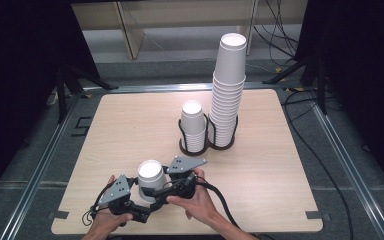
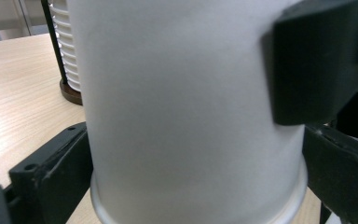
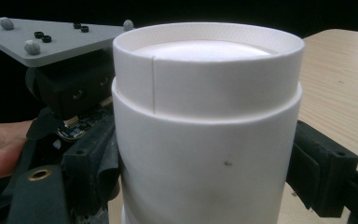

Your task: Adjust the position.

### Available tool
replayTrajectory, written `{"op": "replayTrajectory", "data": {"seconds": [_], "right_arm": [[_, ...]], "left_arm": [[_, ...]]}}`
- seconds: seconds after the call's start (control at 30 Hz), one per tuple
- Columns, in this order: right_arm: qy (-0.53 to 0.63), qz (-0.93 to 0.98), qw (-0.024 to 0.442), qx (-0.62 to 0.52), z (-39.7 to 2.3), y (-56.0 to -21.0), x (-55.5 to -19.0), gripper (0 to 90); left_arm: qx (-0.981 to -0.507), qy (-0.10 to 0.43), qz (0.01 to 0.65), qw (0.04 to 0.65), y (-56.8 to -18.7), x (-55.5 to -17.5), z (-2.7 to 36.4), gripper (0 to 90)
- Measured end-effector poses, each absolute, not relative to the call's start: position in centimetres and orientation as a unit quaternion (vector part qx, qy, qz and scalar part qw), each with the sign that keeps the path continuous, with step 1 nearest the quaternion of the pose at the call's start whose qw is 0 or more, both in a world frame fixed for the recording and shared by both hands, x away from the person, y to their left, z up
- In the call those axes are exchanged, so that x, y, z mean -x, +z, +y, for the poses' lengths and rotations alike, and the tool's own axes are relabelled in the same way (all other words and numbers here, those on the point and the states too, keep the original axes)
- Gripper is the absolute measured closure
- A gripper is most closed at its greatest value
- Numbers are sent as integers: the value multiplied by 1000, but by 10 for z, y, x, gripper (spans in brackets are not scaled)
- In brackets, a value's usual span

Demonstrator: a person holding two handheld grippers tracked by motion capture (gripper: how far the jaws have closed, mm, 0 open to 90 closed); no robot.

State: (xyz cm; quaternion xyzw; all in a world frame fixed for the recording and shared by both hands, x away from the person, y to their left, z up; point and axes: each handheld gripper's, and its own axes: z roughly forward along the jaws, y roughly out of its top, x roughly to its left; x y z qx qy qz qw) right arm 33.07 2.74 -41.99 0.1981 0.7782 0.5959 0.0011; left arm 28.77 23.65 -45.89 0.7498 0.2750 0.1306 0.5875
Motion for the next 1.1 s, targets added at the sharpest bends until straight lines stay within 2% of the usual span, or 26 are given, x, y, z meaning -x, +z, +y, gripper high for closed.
{"op": "replayTrajectory", "data": {"seconds": [0.13,0.17,0.3,0.37,0.7,0.73,0.8,1.1], "right_arm": [[595,779,8,-196,27,-420,-330,202],[596,778,-8,-197,27,-419,-329,201],[598,778,1,-194,25,-418,-330,197],[597,779,-13,-193,25,-418,-330,188],[583,792,-4,-181,22,-414,-331,155],[587,789,-17,-180,21,-410,-332,150],[587,790,-3,-178,19,-408,-333,151],[553,822,-20,-136,5,-371,-339,151]], "left_arm": [[-752,131,275,584,-458,-286,238,22],[-748,131,279,588,-457,-286,237,25],[-748,132,279,588,-455,-285,239,29],[-752,134,275,584,-454,-284,239,40],[-763,156,251,574,-453,-283,240,78],[-764,156,247,575,-452,-283,239,79],[-768,164,242,569,-452,-282,239,80],[-779,162,214,567,-451,-278,232,96]]}}
